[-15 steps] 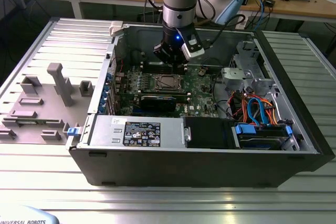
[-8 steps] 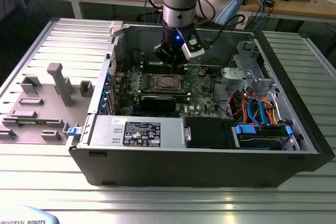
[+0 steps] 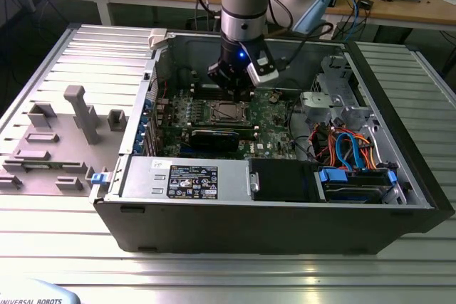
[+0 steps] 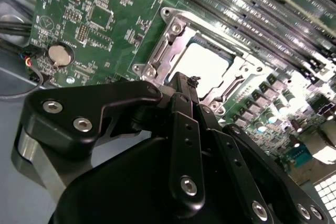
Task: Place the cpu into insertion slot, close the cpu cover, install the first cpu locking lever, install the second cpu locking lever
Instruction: 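Install the second cpu locking lever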
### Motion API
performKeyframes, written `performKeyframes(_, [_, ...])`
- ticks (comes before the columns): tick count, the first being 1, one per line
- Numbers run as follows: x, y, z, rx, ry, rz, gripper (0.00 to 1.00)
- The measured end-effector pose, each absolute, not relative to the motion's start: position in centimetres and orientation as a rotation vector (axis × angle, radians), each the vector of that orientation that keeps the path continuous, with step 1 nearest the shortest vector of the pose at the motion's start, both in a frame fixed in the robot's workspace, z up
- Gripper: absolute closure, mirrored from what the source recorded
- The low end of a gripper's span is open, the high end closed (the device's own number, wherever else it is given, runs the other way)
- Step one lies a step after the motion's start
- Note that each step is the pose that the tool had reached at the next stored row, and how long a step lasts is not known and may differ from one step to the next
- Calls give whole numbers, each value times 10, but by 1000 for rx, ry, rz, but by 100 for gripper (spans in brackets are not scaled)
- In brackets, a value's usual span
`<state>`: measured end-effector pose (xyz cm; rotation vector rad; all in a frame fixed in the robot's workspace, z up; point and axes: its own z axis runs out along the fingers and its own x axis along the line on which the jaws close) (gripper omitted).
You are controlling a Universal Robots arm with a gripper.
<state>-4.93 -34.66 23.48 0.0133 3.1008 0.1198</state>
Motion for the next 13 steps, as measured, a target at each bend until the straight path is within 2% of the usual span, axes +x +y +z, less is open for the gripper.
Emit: performKeyframes(13, [-49, -352, 235, 13, 3101, 120, 89])
